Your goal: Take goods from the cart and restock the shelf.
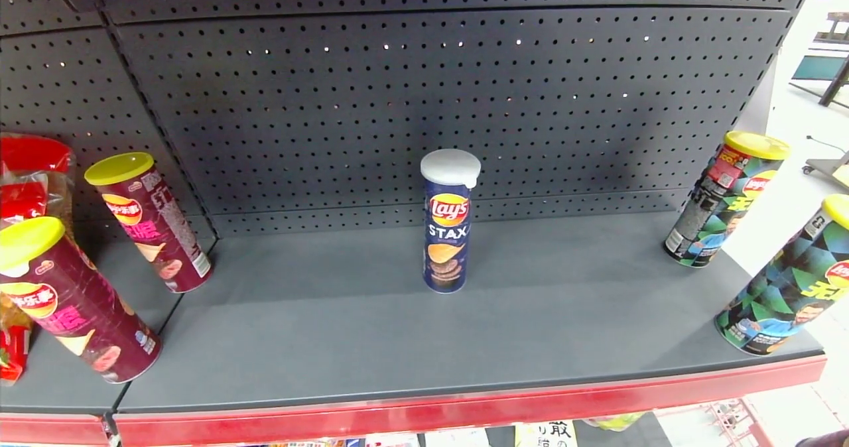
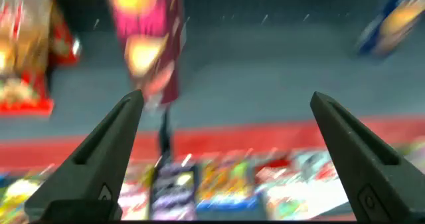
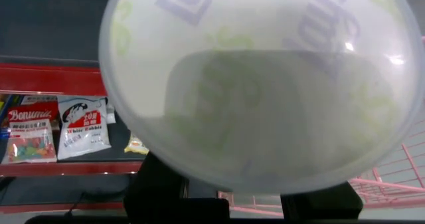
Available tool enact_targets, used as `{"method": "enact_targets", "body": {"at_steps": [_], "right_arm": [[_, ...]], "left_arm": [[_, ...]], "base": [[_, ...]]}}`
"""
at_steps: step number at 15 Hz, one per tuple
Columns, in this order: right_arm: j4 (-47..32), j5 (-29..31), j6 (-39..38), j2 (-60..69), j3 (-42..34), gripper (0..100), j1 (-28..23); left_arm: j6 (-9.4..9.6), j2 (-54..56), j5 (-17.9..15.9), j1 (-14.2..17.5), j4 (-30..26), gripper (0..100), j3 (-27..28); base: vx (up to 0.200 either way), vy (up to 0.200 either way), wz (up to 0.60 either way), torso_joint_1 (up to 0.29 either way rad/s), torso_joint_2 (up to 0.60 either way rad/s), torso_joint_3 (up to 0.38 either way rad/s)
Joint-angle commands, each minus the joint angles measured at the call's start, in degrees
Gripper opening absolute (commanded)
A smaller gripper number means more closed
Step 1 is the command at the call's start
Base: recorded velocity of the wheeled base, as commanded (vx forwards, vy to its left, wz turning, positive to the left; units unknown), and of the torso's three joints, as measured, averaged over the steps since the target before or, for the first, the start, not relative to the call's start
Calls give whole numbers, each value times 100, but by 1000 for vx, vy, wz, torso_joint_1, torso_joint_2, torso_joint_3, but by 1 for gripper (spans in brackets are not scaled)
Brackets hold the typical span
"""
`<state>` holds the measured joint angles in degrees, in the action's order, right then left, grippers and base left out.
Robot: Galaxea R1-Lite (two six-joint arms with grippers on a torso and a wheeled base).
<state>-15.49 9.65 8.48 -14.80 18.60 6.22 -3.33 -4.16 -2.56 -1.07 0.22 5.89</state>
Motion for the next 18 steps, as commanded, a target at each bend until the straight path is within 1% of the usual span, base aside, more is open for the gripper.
{"method": "enact_targets", "body": {"at_steps": [1, 2, 3, 4, 5, 6, 7, 8, 10, 11, 12, 13, 14, 15, 16, 17, 18], "right_arm": [[11, 1, 4, -445, -50, 0, -33], [11, 1, 30, -462, -50, 0, -24], [11, 19, 30, -418, -67, 0, -24], [11, -69, -22, -331, -85, 0, 20], [-33, -289, -128, -216, -76, 0, 117], [-50, -306, -251, -172, -59, 0, 143], [-59, -333, -374, -172, -76, 0, 152], [-103, -377, -444, -181, -102, 0, 169], [-402, -552, -479, -137, -85, 0, 310], [-419, -561, -479, -111, -94, 0, 327], [-411, -561, -497, -102, -111, 0, 327], [-419, -561, -541, -93, -120, 0, 327], [-419, -561, -611, -49, -146, 0, 319], [-428, -561, -611, 12, -155, 0, 319], [-428, -561, -611, 12, -155, 0, 319], [-428, -561, -611, 12, -146, 0, 319], [-428, -561, -611, 12, -138, 0, 310]], "left_arm": [[-1399, -3399, -509, -253, -13, 100, 3103], [-1021, -3838, -843, -341, 13, 100, 3041], [-520, -4093, -1308, -587, 22, 100, 2962], [-115, -4392, -1853, -833, 92, 100, 2953], [175, -4779, -2275, -1009, 163, 100, 3006], [482, -5174, -2433, -1229, 259, 100, 3050], [676, -5649, -2433, -1387, 374, 100, 3147], [711, -6106, -2442, -1448, 549, 100, 3296], [720, -6950, -2433, -1826, 1103, 100, 3586], [746, -7257, -2442, -1923, 1384, 100, 3674], [790, -7451, -2433, -2099, 1499, 100, 3735], [807, -7556, -2425, -2195, 1499, 100, 3797], [807, -7776, -2398, -2406, 1499, 100, 3964], [807, -8039, -2284, -2582, 1507, 100, 4148], [834, -8338, -2223, -2679, 1525, 100, 4307], [974, -8672, -2223, -2705, 1586, 100, 4509], [1194, -9024, -2223, -2705, 1780, 100, 4693]], "base": [[0, 0, 0, 0, 0, 0], [0, 0, 0, 0, 0, 0], [0, 0, 0, 0, 0, 0], [0, 0, 0, 0, 0, 0], [0, 0, 0, 0, 0, 0], [0, 0, 0, 0, 0, 0], [0, 0, 0, 0, 0, 0], [0, 0, 0, 0, 0, 0], [0, 0, 0, 0, 0, 0], [0, 0, 0, 0, 0, 0], [0, 0, 0, 0, 0, 0], [0, 0, 0, 0, 0, 0], [0, 0, 0, 0, 0, 0], [0, 0, 0, 0, 0, 0], [0, 0, 0, 0, 0, 0], [0, 0, 0, 0, 0, 0], [0, 0, 0, 0, 0, 0]]}}
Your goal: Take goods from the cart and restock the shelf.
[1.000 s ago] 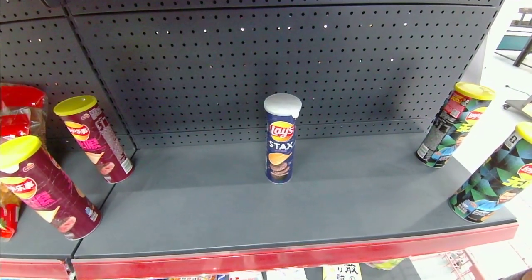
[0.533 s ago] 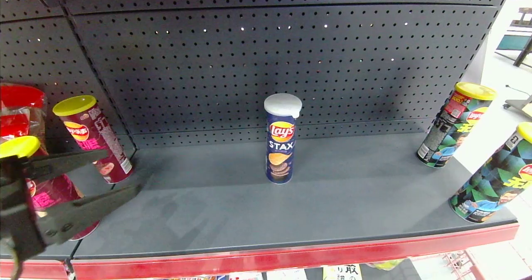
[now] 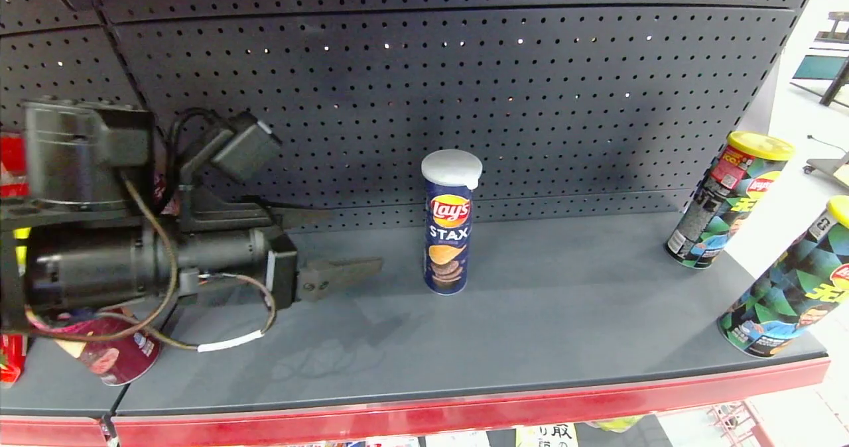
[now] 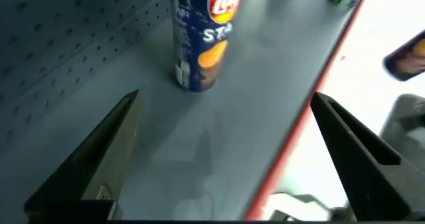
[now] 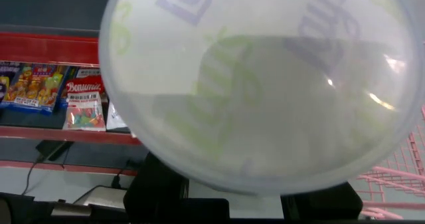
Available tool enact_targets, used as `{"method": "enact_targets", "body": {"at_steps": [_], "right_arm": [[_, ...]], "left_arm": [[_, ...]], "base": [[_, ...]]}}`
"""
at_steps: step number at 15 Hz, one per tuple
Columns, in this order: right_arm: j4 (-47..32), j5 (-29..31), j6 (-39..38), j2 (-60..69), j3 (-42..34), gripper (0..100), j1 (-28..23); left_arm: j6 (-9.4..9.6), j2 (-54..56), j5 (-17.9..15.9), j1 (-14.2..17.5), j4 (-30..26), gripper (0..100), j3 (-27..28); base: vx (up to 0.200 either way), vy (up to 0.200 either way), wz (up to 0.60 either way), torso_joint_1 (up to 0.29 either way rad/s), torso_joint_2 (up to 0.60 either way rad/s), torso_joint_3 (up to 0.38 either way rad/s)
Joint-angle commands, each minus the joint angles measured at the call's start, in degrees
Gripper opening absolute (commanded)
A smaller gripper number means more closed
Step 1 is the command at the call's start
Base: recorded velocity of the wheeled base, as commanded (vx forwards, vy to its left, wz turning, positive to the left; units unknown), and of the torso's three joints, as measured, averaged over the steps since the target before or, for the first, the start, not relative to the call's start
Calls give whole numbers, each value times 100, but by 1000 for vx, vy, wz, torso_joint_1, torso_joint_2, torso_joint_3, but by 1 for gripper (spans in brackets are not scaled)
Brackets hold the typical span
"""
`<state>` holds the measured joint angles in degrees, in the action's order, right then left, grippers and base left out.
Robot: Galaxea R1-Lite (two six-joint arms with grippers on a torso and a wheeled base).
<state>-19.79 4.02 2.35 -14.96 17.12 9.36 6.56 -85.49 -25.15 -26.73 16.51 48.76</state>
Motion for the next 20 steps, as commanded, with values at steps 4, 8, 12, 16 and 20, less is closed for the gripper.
{"method": "enact_targets", "body": {"at_steps": [4, 8, 12, 16, 20], "right_arm": [[10, 2, -7, 37, 20, 0, -13], [10, 20, -7, 54, 29, 0, -31], [1, 28, -24, 54, 29, 0, -40], [1, 37, -24, 54, 29, 0, -40], [1, 37, -24, 54, 20, 0, -31]], "left_arm": [[381, -1787, -8, -262, 705, 100, 1153], [364, -2340, -175, -341, 731, 100, 1891], [355, -2630, -306, -359, 714, 100, 2304], [346, -2701, -421, -376, 705, 100, 2340], [346, -2815, -429, -394, 714, 100, 2480]], "base": [[0, 0, 0, 0, 0, 0], [0, 0, 0, 0, 0, 0], [0, 0, 0, 0, 0, 0], [0, 0, 0, 0, 0, 0], [0, 0, 0, 0, 0, 0]]}}
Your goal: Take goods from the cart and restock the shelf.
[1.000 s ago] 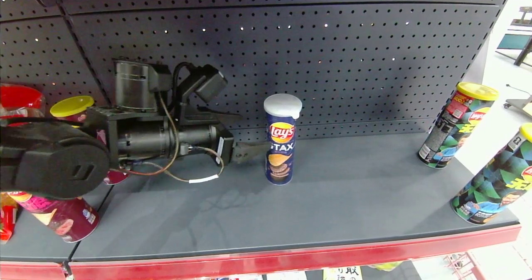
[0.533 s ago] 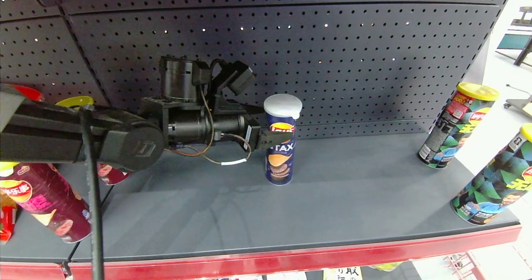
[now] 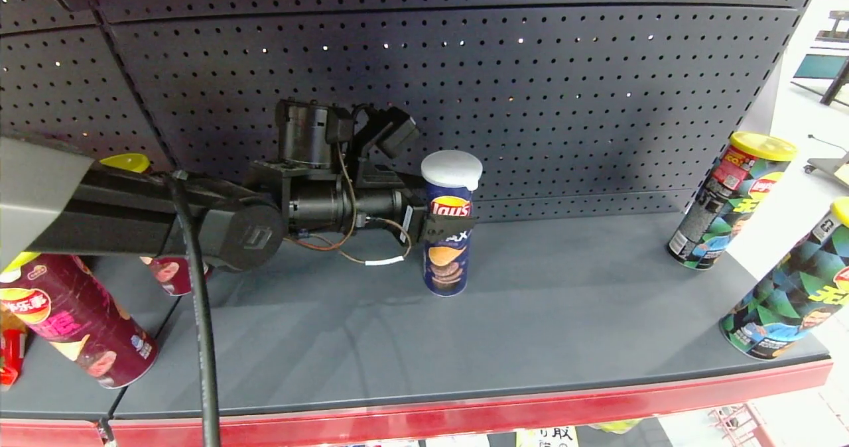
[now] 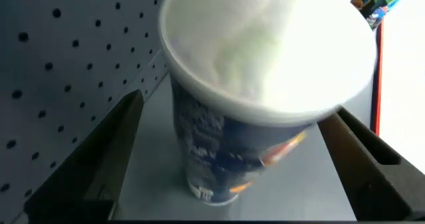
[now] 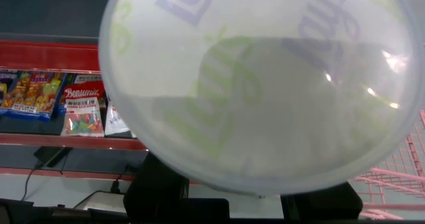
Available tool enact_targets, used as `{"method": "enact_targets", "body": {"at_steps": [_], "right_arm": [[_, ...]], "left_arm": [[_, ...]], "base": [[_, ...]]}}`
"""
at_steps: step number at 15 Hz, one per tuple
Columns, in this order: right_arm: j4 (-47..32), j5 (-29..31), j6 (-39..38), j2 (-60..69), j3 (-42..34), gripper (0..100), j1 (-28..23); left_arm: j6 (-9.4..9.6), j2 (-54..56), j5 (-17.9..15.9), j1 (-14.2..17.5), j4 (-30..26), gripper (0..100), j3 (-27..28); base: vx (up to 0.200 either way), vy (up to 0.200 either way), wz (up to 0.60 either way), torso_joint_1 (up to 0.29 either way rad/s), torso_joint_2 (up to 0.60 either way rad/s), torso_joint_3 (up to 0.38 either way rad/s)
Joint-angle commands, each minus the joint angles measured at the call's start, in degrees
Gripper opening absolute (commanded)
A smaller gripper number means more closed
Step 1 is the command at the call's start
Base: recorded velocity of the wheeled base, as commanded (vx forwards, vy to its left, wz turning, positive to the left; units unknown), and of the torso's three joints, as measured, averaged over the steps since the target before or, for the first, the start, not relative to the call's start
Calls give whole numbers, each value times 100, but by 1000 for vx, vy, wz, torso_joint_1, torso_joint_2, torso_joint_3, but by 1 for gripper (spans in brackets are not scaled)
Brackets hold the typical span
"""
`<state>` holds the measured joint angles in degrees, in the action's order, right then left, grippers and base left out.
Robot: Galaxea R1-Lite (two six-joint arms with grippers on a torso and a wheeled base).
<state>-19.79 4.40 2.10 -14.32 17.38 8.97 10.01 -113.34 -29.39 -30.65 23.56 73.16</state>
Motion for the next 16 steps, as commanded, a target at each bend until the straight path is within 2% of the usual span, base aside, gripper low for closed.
{"method": "enact_targets", "body": {"at_steps": [1, 4, 5, 11, 14, 16], "right_arm": [[1, -1, 1, -9, 2, 0, -1], [1, -1, 1, -9, 11, 0, 8], [1, -1, 1, -9, 11, 0, -1], [1, -1, 1, 0, -7, 0, -1], [1, -1, 1, 0, -7, 0, -1], [1, -1, 1, -9, 11, 0, -1]], "left_arm": [[1, -57, -5, -20, 8, 100, 94], [10, -92, 4, -117, 25, 100, 67], [-8, -119, 56, -126, -1, 0, 76], [-104, 119, 91, -205, -1, 0, -91], [-517, 927, 162, -372, -1, 0, -671], [-605, 1437, 373, -477, 8, 0, -1163]], "base": [[0, 0, 0, 0, 0, 0], [0, 0, 0, 0, 0, 0], [0, 0, 0, 0, 0, 0], [0, 0, 0, 0, 0, 0], [0, 0, 0, 0, 0, 0], [0, 0, 0, 0, 0, 0]]}}
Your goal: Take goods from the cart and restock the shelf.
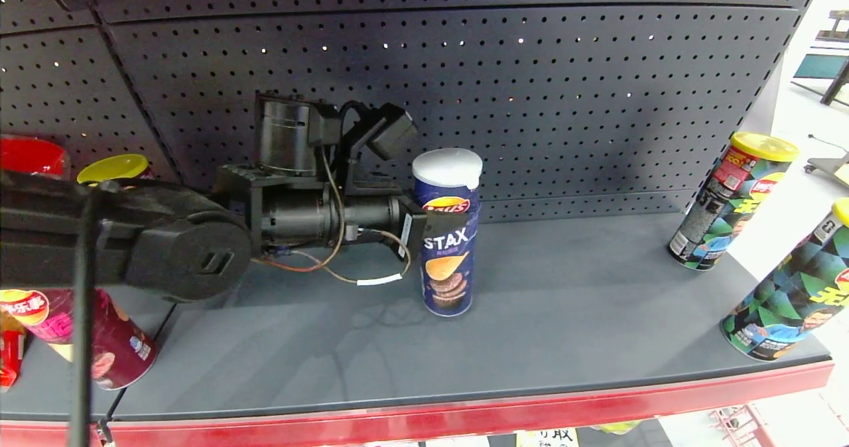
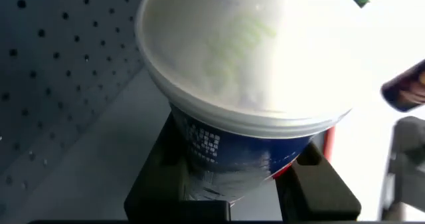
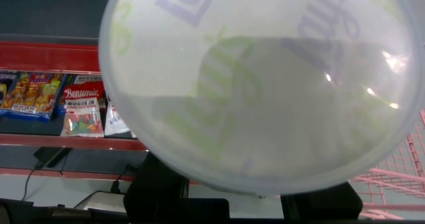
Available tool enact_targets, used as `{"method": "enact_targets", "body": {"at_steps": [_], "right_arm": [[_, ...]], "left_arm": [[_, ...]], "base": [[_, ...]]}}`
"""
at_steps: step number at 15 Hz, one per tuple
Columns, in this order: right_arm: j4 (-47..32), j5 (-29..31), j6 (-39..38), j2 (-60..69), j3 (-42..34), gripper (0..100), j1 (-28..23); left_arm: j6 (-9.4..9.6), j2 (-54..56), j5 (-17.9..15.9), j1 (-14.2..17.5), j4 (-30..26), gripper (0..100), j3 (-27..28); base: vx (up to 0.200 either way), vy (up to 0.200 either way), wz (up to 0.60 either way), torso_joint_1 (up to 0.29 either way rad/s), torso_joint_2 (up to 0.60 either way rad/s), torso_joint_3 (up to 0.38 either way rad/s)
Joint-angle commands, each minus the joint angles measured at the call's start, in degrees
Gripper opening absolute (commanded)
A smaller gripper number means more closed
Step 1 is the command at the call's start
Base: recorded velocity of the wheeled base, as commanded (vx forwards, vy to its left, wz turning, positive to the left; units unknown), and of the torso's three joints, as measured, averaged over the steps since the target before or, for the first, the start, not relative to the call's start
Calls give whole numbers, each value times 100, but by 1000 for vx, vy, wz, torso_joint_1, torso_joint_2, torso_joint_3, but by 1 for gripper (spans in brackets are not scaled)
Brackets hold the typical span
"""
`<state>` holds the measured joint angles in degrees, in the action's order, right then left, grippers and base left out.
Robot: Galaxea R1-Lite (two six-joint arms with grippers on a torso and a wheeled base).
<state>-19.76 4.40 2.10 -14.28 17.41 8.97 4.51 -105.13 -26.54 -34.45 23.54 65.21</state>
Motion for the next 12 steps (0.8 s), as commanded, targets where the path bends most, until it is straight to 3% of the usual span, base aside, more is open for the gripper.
{"method": "enact_targets", "body": {"at_steps": [1, 3, 6, 12], "right_arm": [[-1, -1, 1, -14, 8, 0, -1], [-1, -1, 1, -14, -1, 0, -1], [-1, -1, 1, -5, -1, 0, -1], [-1, -1, 1, -5, 17, 0, -1]], "left_arm": [[-47, 801, 149, -150, 28, 0, -658], [-56, 1047, 325, -369, 116, 0, -1159], [-73, 1021, 518, -563, 766, 0, -1625], [-117, 1030, 588, -695, 828, 0, -1898]], "base": [[0, 0, 0, 0, 0, 0], [0, 0, 0, 0, 0, 0], [0, 0, 0, 0, 0, 0], [0, 0, 0, 0, 0, 0]]}}
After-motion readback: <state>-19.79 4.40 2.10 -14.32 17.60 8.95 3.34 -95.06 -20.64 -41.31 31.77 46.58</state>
